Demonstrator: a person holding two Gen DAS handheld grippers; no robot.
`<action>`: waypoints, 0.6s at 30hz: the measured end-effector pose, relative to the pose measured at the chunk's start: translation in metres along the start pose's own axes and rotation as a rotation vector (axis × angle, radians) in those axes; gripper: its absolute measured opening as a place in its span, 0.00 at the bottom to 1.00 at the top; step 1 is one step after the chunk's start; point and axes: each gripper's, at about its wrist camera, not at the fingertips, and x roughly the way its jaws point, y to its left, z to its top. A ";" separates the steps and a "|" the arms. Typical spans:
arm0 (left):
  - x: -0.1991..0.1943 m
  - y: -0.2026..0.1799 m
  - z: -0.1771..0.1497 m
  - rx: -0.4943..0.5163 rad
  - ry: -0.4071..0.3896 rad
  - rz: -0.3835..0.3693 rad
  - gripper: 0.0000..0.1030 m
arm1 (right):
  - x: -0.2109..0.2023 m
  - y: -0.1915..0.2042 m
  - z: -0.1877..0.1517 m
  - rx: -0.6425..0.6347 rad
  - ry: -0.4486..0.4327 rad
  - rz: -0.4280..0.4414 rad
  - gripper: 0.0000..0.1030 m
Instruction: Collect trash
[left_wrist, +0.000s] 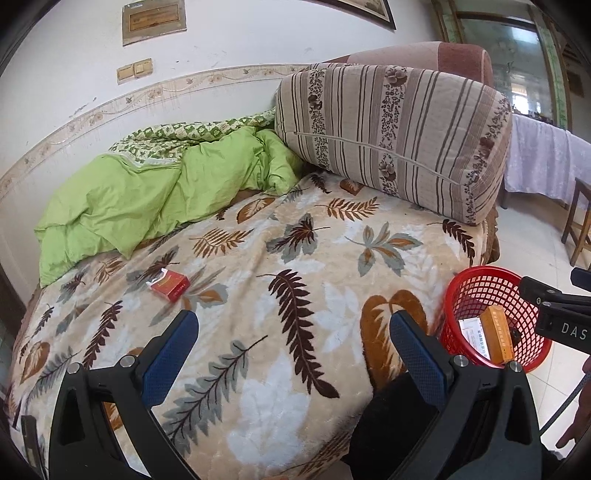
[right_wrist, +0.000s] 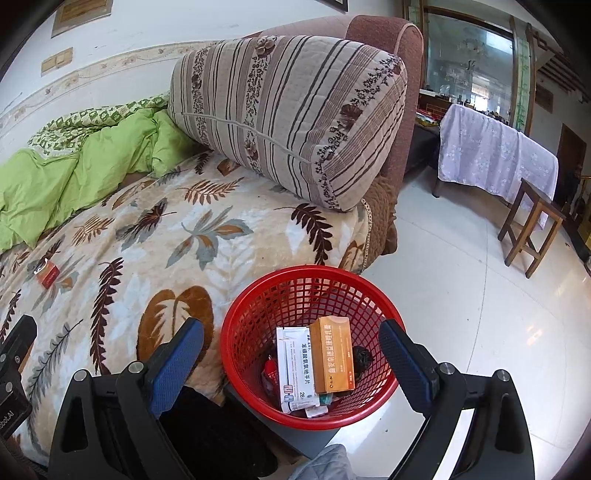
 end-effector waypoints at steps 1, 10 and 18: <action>0.000 0.000 0.000 -0.003 0.000 0.000 1.00 | 0.000 0.000 0.000 0.001 0.002 0.001 0.94; -0.001 0.001 -0.001 0.005 0.002 -0.008 1.00 | 0.000 0.004 -0.001 -0.013 0.001 0.001 0.94; 0.000 0.004 -0.004 -0.011 0.010 -0.009 1.00 | 0.000 0.008 -0.002 -0.028 -0.003 0.002 0.94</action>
